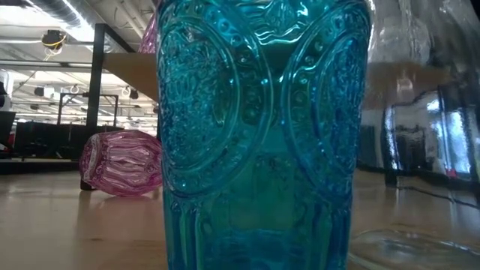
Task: Sort vases onto shelf
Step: Put the transparent vase on the shelf aligned with the other transparent vase
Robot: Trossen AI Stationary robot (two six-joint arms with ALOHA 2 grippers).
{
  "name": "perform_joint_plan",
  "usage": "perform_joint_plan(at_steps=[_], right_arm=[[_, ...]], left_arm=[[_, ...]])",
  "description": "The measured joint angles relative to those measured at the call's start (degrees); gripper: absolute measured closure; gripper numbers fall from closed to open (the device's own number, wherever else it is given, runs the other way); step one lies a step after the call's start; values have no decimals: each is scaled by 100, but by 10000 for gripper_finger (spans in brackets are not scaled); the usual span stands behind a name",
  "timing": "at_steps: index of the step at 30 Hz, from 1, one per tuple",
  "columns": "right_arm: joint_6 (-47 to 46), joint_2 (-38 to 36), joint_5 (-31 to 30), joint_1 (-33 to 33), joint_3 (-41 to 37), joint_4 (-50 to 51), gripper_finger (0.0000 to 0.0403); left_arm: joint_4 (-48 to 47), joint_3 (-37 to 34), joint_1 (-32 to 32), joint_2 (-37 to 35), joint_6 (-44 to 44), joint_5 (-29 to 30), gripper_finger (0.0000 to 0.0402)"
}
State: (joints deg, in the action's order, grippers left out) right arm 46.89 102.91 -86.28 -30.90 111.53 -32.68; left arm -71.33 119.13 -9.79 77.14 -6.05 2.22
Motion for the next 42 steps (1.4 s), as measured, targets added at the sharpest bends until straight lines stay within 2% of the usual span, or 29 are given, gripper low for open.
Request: perform_joint_plan(at_steps=[4,6,7,8,10,11,13,15,21,26,30,36,42], right_arm=[[-281,-312,237,-10,0,830,169],[-1117,-540,515,-1,0,1894,172],[-1850,-686,817,42,2,2709,175],[-2976,-848,1370,114,4,3790,179],[-5330,-1172,3141,485,7,5897,192],[-6225,-1246,4061,764,10,6685,199],[-7026,-1275,5124,1248,7,7736,213],[-6983,-1223,5576,1555,-14,7978,225],[-6042,-1283,6953,2200,17,7773,241],[-5770,-1188,7555,2764,-2,8464,242],[-5709,-1134,8353,3082,9,9039,234],[-5509,-850,8476,3138,0,9306,179],[-5250,-351,8598,3123,2,9649,122]], left_arm=[[89,0,116,0,-125,-2,401],[208,0,184,2,-135,-3,401],[315,0,226,4,-135,-4,401],[435,0,271,15,-137,-2,401],[666,0,364,52,-153,-4,401],[753,0,404,65,-158,-4,401],[833,-2,469,118,-206,-14,401],[848,-2,498,140,-256,-17,401],[731,0,501,232,-428,2,401],[595,0,568,284,-500,54,401],[202,0,664,279,-501,316,401],[-370,0,687,280,-554,848,401],[-409,0,603,298,-466,1078,401]])
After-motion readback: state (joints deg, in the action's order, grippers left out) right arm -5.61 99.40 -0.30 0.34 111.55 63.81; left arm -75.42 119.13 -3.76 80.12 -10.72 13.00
